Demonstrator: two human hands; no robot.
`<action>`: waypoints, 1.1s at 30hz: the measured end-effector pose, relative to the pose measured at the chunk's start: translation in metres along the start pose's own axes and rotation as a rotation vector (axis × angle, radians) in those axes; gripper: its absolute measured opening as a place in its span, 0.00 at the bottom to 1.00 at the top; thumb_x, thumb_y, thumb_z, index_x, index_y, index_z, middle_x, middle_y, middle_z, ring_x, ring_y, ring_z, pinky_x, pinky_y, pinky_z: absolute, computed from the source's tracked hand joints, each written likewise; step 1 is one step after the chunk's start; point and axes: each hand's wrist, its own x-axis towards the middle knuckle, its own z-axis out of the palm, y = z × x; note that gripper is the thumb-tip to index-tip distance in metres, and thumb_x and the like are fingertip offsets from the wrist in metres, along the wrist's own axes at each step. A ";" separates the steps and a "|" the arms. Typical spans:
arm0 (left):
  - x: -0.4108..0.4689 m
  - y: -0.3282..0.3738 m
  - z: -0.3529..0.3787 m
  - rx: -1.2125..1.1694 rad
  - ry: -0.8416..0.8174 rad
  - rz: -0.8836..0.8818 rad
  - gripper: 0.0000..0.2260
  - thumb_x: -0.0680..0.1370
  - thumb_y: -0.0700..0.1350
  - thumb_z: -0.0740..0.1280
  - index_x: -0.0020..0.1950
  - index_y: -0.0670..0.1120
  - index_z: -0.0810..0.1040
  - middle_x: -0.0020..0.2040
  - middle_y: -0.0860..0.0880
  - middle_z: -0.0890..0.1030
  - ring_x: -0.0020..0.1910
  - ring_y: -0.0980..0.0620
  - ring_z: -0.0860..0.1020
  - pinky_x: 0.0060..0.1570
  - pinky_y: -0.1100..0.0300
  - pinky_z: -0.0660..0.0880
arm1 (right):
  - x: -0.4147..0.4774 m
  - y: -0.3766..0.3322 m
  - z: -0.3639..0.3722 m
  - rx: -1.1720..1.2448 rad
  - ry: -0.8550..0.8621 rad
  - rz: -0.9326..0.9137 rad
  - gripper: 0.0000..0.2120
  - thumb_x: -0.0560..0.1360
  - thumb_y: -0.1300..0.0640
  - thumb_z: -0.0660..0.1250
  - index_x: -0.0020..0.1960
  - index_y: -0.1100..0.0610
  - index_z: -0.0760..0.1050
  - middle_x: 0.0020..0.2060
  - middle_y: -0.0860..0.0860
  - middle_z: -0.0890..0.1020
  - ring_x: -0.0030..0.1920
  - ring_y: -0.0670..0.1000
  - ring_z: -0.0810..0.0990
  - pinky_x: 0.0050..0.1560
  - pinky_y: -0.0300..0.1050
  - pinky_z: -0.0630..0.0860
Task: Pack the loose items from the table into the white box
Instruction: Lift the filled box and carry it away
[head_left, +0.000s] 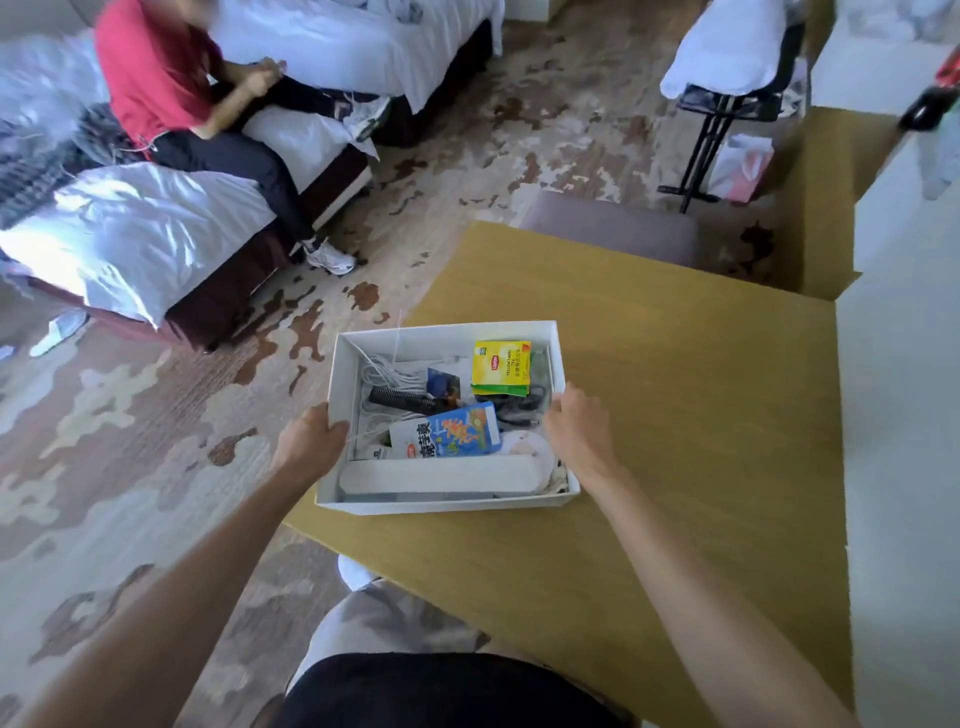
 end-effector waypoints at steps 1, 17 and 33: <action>-0.002 -0.010 -0.009 -0.002 0.028 -0.027 0.07 0.75 0.42 0.62 0.47 0.40 0.76 0.40 0.39 0.80 0.38 0.41 0.78 0.34 0.55 0.71 | 0.003 -0.012 0.007 -0.005 -0.020 -0.032 0.13 0.77 0.66 0.57 0.35 0.55 0.65 0.26 0.49 0.70 0.26 0.48 0.68 0.26 0.43 0.61; -0.008 -0.302 -0.107 -0.294 0.289 -0.533 0.06 0.75 0.39 0.61 0.42 0.39 0.77 0.37 0.40 0.81 0.34 0.43 0.77 0.32 0.59 0.69 | 0.042 -0.301 0.253 -0.150 -0.367 -0.504 0.08 0.76 0.64 0.55 0.39 0.55 0.64 0.33 0.52 0.72 0.37 0.57 0.73 0.35 0.48 0.66; -0.047 -0.588 -0.176 -0.578 0.566 -1.123 0.04 0.76 0.43 0.62 0.45 0.47 0.76 0.43 0.42 0.84 0.37 0.44 0.77 0.39 0.57 0.69 | -0.049 -0.616 0.562 -0.368 -0.744 -1.044 0.09 0.77 0.67 0.54 0.39 0.60 0.66 0.31 0.55 0.73 0.34 0.57 0.74 0.32 0.47 0.67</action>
